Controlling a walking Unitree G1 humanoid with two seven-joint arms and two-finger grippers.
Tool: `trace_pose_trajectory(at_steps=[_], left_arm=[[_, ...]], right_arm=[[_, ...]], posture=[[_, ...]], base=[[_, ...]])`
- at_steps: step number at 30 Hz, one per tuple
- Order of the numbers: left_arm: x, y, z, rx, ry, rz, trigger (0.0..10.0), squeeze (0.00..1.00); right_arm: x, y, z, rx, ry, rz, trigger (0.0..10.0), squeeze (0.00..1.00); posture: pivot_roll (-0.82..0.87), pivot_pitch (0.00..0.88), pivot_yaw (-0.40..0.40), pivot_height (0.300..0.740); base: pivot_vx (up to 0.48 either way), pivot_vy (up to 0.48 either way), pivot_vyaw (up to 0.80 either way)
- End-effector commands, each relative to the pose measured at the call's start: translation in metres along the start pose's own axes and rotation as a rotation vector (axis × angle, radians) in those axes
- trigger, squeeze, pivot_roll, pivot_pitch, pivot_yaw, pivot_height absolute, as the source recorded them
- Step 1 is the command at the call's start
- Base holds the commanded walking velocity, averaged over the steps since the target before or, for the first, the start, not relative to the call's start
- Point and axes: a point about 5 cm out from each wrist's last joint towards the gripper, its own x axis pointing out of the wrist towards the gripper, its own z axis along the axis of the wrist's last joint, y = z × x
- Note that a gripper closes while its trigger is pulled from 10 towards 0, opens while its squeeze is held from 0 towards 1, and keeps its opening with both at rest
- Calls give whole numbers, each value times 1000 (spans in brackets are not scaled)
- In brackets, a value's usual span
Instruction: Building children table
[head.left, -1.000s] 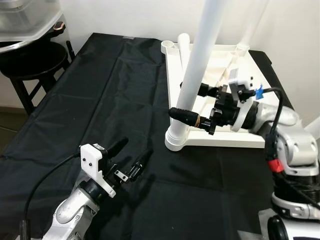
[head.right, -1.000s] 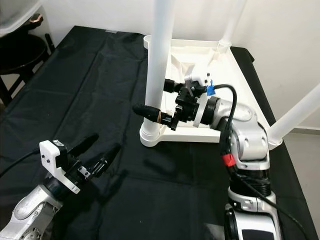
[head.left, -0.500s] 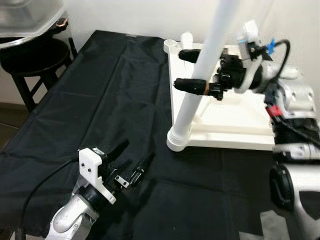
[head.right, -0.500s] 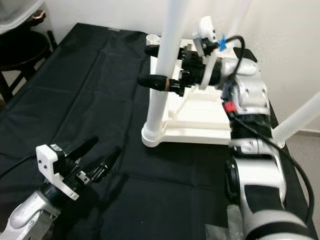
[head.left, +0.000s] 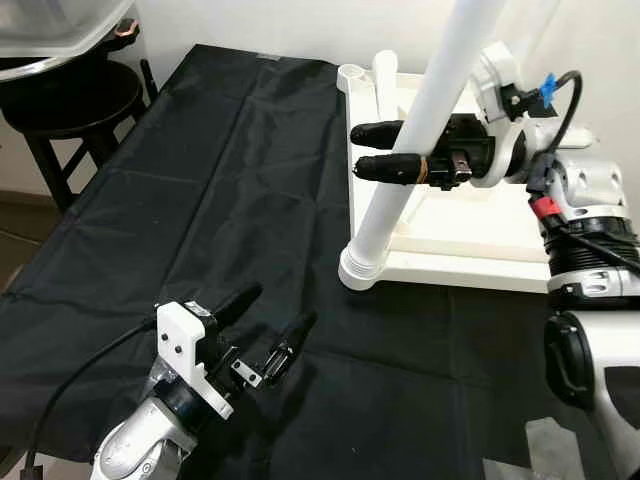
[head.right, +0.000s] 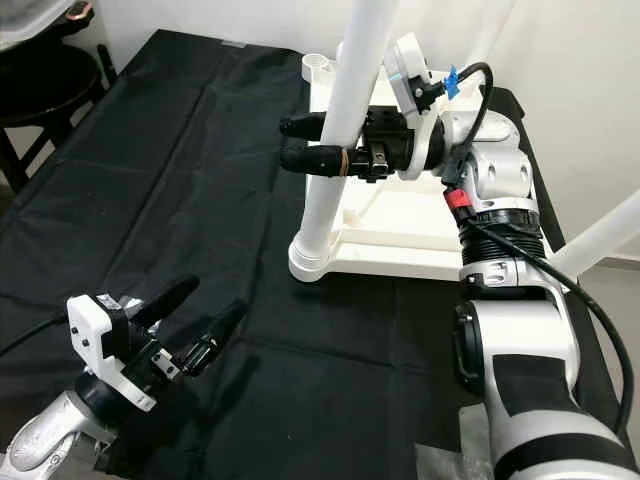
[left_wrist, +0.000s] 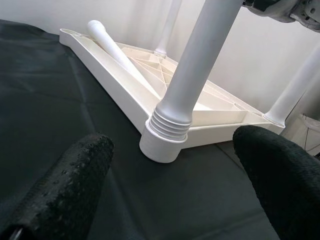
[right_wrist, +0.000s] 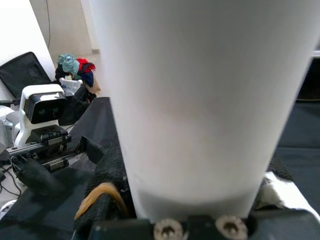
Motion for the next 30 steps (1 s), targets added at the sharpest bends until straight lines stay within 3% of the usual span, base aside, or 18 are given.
trace_pose_trajectory(at_steps=[1, 2, 4, 7, 8, 9, 11, 22, 23, 24, 28, 30], left_arm=[[-1, -1, -4, -10, 28, -4, 10000, 0], [-1, -1, -4, -10, 28, -4, 10000, 0], [0, 1, -6, -4, 25, 9, 10000, 0], [0, 1, -6, -3, 26, 10, 10000, 0], [-1, 5, -8, -3, 28, 15, 10000, 0], [-1, 8, -10, -3, 31, 18, 10000, 0], [2, 12, -14, -1, 43, 9, 10000, 0], [7, 18, -22, 0, 58, -10, 10000, 0], [7, 20, -23, 1, 57, -9, 10000, 0], [7, 20, -23, 3, 58, -9, 10000, 0], [7, 21, -23, 4, 57, -9, 10000, 0], [7, 21, -23, 4, 56, -10, 10000, 0]], right_arm=[[4, 5, -26, 10, 74, -128, 0, 0], [4, 5, -26, 10, 74, -128, 0, 0], [25, 25, -61, 98, 143, -466, 0, 0], [28, 31, -69, 108, 167, -554, 0, 0], [30, 34, -80, 107, 193, -953, 0, 0], [46, 54, -92, 130, 197, -1073, 0, 0], [65, 76, -108, 197, 193, -1197, 0, 0], [82, 80, -114, 252, 190, -1198, 0, 0], [83, 79, -112, 267, 197, -1222, 6039, 0], [82, 78, -110, 284, 204, -1241, 10000, 0], [83, 78, -109, 296, 213, -1244, 10000, 0], [83, 76, -104, 308, 195, -1179, 10000, 0]], posture=[[43, 250, -103, 740], [43, 250, -103, 740], [44, 228, -117, 740], [46, 223, -119, 740], [15, 200, -124, 740], [-10, 179, -88, 740], [-12, 149, -82, 740], [3, 111, -83, 740], [1, 107, -76, 740], [2, 108, -74, 740], [2, 114, -72, 740], [3, 120, -68, 740]], base=[[0, 0, 0], [0, 0, 0], [0, 0, 0], [0, 0, 0], [0, 0, 0], [0, 0, 0], [0, 0, 0], [0, 0, 0], [0, 0, 0], [0, 0, 0], [0, 0, 0], [0, 0, 0]])
